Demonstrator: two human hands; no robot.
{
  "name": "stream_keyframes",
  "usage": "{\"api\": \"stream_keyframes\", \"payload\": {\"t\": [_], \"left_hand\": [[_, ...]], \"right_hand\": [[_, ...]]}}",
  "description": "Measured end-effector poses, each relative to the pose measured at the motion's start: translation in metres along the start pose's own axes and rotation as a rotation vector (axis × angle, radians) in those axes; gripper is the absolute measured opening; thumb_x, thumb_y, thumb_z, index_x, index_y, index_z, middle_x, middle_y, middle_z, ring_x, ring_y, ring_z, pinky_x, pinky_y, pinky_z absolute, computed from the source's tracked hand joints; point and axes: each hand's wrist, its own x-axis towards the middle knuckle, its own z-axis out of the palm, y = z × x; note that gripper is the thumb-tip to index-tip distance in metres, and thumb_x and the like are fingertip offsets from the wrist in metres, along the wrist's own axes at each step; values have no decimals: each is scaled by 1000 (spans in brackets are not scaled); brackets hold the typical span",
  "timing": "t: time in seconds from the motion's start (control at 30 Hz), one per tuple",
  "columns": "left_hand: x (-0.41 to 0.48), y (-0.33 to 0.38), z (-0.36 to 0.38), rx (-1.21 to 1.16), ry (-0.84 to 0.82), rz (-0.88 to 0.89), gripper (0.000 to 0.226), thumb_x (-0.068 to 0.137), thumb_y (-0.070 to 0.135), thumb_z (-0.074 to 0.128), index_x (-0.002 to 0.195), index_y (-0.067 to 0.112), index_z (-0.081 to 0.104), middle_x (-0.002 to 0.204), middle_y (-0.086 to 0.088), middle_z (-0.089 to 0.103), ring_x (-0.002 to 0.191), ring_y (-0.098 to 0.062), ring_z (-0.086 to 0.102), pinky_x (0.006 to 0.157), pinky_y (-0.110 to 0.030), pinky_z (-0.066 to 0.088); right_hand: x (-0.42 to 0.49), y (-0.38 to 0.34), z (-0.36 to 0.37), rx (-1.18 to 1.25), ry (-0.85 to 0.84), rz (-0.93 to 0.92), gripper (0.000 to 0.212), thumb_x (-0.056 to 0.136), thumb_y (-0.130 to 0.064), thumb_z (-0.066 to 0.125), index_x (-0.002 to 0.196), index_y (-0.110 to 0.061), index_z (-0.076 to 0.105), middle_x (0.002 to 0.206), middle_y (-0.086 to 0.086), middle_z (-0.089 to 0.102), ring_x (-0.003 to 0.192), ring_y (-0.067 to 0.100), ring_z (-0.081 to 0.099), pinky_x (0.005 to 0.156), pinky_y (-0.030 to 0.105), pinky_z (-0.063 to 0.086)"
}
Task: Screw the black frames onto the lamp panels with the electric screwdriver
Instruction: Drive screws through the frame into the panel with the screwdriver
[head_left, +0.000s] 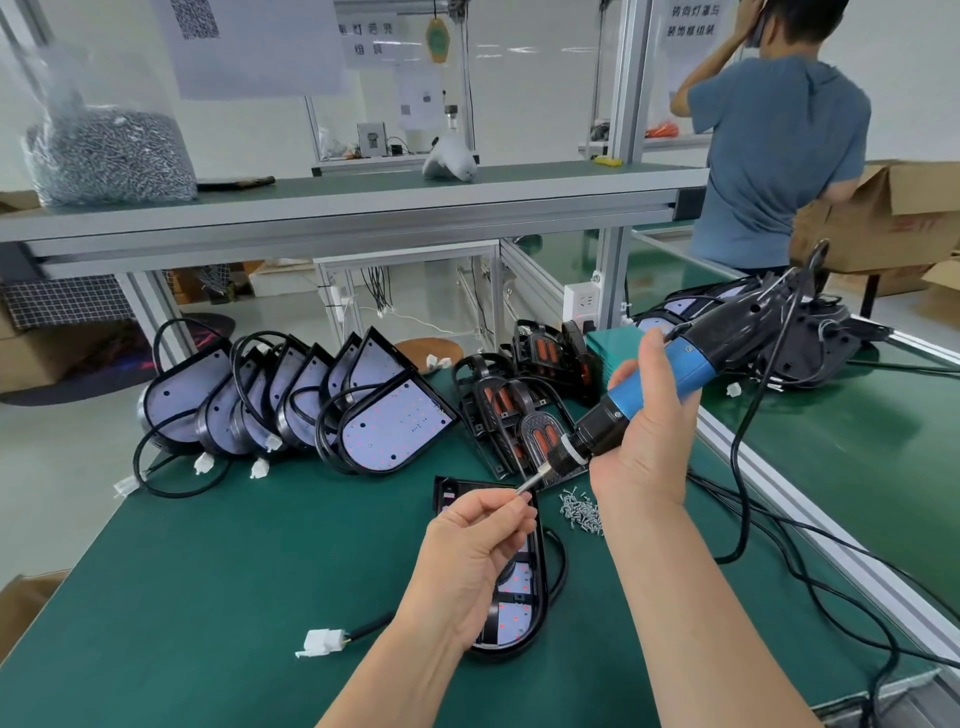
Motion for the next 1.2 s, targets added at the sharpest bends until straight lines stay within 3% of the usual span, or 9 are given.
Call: {"api": "stream_keyframes", "payload": {"t": [0.73, 0.87, 1.0, 1.2], "left_hand": [[0, -2, -6, -12, 1, 4, 19, 68, 4, 75, 86, -1, 72, 80, -17, 72, 65, -16, 69, 61, -19, 56], [-4, -4, 1, 116, 0, 84, 6, 73, 2, 77, 76, 8, 77, 79, -14, 73, 66, -15, 68, 62, -19, 55], [-4, -4, 8, 298, 42, 230, 20, 85, -4, 72, 75, 12, 78, 74, -10, 72, 64, -12, 66, 61, -17, 52], [-3, 4, 0, 345, 33, 244, 16, 86, -2, 72, 78, 11, 78, 79, -14, 74, 68, -14, 68, 65, -18, 54]], "right_hand": [[1, 2, -5, -19, 6, -15, 21, 88, -36, 75, 104, -31, 63, 70, -12, 55, 65, 4, 53, 64, 17, 48], [-2, 2, -3, -9, 36, 4, 18, 91, -34, 73, 104, -29, 61, 69, -12, 55, 64, 4, 53, 63, 17, 48], [-5, 1, 0, 25, 71, 34, 14, 92, -31, 73, 99, -29, 61, 65, -16, 57, 60, 1, 54, 58, 17, 48], [1, -8, -1, -36, 67, -25, 18, 91, -38, 72, 97, -30, 58, 66, -11, 53, 60, 4, 51, 58, 17, 46]]}}
